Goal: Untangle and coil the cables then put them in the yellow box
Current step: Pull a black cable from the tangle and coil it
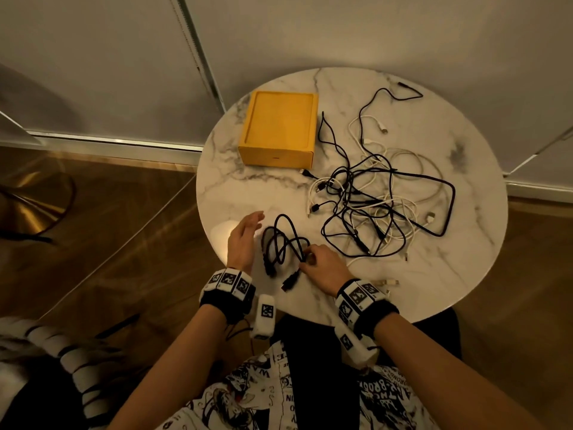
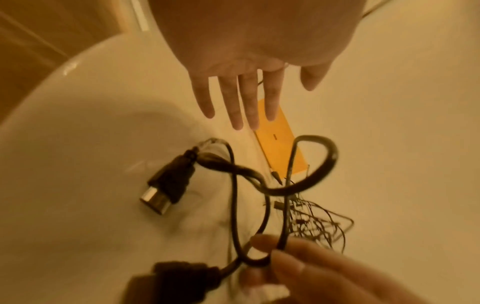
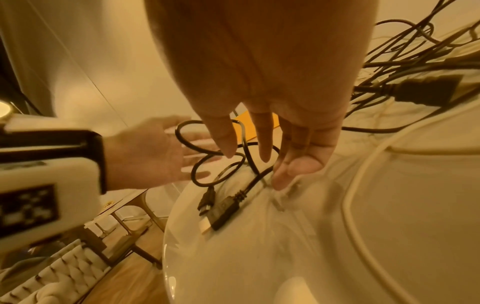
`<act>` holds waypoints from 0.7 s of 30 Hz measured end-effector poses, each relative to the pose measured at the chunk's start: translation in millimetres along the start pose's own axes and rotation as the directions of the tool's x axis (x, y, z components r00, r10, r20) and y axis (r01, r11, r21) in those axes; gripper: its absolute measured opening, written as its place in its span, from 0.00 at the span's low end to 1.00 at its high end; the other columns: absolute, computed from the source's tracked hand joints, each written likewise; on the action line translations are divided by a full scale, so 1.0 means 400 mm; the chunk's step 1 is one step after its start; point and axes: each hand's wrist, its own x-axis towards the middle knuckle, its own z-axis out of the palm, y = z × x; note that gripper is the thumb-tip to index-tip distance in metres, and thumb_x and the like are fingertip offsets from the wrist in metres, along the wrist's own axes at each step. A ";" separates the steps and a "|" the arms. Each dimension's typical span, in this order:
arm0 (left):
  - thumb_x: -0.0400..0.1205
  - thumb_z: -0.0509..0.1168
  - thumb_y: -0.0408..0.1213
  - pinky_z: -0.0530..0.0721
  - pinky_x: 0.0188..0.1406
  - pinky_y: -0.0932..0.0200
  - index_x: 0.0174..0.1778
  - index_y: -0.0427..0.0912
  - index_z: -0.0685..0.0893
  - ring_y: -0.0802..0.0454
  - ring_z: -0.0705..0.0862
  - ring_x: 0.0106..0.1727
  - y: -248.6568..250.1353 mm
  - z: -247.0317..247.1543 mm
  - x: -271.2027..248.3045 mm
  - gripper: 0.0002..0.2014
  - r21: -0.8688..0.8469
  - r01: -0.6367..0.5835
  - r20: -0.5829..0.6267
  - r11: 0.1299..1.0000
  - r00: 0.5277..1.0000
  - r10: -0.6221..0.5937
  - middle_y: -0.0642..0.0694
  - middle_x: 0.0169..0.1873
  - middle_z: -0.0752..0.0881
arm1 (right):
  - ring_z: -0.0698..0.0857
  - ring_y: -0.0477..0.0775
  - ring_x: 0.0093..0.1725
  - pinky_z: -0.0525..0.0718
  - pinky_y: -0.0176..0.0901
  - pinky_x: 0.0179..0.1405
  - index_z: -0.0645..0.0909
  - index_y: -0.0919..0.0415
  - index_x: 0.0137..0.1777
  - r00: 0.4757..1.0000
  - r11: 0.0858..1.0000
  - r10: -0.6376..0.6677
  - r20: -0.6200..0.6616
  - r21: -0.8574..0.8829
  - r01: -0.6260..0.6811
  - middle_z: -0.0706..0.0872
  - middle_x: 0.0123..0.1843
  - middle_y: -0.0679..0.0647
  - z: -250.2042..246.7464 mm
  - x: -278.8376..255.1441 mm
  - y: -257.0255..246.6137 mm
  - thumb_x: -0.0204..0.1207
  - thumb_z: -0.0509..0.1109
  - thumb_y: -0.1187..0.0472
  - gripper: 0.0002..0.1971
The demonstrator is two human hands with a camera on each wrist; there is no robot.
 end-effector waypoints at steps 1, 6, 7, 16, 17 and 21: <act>0.87 0.58 0.47 0.77 0.65 0.59 0.67 0.48 0.82 0.56 0.80 0.66 0.004 -0.004 -0.015 0.16 0.058 -0.070 0.064 0.996 0.996 0.066 0.53 0.64 0.84 | 0.79 0.61 0.61 0.74 0.44 0.58 0.76 0.61 0.67 1.000 1.000 -0.011 0.005 -0.002 0.011 0.79 0.61 0.62 0.003 0.000 -0.003 0.78 0.68 0.53 0.20; 0.84 0.56 0.54 0.65 0.71 0.68 0.78 0.54 0.70 0.60 0.69 0.74 -0.034 -0.007 -0.049 0.25 0.482 -0.401 0.355 0.779 0.902 0.244 0.52 0.76 0.71 | 0.80 0.63 0.59 0.71 0.40 0.52 0.78 0.62 0.64 0.995 0.996 -0.081 0.053 0.028 0.079 0.79 0.59 0.64 0.019 0.004 -0.024 0.77 0.69 0.55 0.17; 0.83 0.54 0.55 0.64 0.74 0.63 0.79 0.52 0.69 0.54 0.68 0.76 -0.052 -0.017 -0.044 0.27 0.537 -0.380 0.357 0.753 0.911 0.205 0.49 0.78 0.69 | 0.80 0.63 0.60 0.71 0.39 0.54 0.78 0.61 0.65 0.993 0.995 -0.098 0.068 0.035 0.096 0.79 0.60 0.64 0.018 0.002 -0.027 0.77 0.69 0.56 0.18; 0.81 0.55 0.60 0.59 0.80 0.49 0.76 0.53 0.74 0.50 0.57 0.82 -0.053 -0.040 -0.042 0.29 0.553 -0.384 0.345 0.739 0.913 0.216 0.54 0.84 0.54 | 0.83 0.47 0.41 0.80 0.34 0.44 0.84 0.59 0.59 0.996 0.978 -0.083 -0.028 0.188 0.087 0.87 0.52 0.55 -0.085 -0.087 0.061 0.76 0.70 0.65 0.12; 0.81 0.58 0.58 0.59 0.79 0.49 0.74 0.53 0.76 0.50 0.57 0.82 -0.039 -0.041 -0.044 0.27 0.540 -0.402 0.336 0.740 0.909 0.249 0.54 0.83 0.55 | 0.83 0.46 0.38 0.80 0.30 0.40 0.85 0.59 0.56 0.998 0.977 -0.055 -0.044 0.202 0.063 0.88 0.49 0.55 -0.109 -0.104 0.090 0.76 0.69 0.65 0.10; 0.79 0.62 0.48 0.63 0.75 0.50 0.67 0.47 0.81 0.49 0.63 0.79 0.008 -0.030 -0.056 0.22 0.544 -0.547 0.355 0.636 0.837 0.416 0.50 0.81 0.63 | 0.86 0.51 0.36 0.84 0.40 0.40 0.86 0.57 0.48 0.987 0.980 0.102 -0.120 0.182 -0.079 0.88 0.44 0.57 -0.192 -0.178 0.221 0.75 0.69 0.66 0.06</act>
